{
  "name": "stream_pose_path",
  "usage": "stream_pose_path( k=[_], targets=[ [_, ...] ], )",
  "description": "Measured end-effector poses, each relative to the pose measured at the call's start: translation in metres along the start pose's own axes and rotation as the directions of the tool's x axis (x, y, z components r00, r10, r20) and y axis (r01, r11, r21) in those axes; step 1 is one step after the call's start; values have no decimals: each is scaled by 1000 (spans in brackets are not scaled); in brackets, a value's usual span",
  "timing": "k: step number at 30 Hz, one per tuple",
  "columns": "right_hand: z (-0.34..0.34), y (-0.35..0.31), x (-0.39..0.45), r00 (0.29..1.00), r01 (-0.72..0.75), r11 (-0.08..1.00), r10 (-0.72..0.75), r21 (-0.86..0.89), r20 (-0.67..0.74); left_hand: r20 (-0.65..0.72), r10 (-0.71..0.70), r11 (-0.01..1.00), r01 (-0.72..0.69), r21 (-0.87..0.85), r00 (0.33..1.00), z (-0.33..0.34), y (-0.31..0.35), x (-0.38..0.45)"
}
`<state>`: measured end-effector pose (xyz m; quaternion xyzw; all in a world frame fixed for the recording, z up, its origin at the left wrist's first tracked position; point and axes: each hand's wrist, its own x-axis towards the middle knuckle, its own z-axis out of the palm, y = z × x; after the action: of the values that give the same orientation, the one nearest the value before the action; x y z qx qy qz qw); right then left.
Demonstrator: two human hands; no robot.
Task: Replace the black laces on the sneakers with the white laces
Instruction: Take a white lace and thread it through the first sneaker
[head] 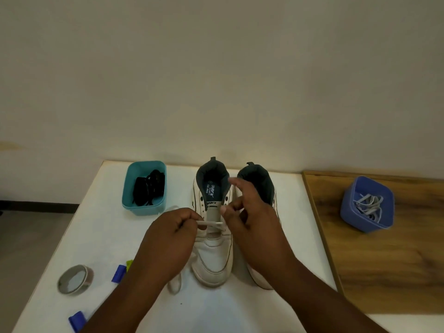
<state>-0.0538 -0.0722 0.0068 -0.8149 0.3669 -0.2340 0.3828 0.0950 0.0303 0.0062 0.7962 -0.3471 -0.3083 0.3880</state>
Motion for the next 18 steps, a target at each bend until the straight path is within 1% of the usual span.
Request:
stream_pose_path(
  k=[3,6,8,10,13,16,18],
  targets=[
    [1,5,1,999,35,998,-32,-60,44,-11,18,998,-17,58,1000,2,-5,0],
    [4,4,-3,993,28,1000,-27,-1,118,-33,47,993,-43,106,998,3,-4,0],
    [7,4,-3,982,26,1000,-23,-14,185,-30,50,991,-46,126,998,4,-5,1],
    [8,7,-2,977,24,999,-14,-43,213,-43,56,984,-48,170,997,4,-9,2],
    [10,12,-2,982,34,993,-13,-114,186,-67,191,943,-164,289,979,6,-12,0],
    [10,13,-1,981,68,978,-29,-198,191,-30,342,889,-312,335,939,10,-6,1],
    [10,15,0,985,71,976,-36,-208,166,-7,367,876,-344,337,930,12,-4,2]
  ],
)
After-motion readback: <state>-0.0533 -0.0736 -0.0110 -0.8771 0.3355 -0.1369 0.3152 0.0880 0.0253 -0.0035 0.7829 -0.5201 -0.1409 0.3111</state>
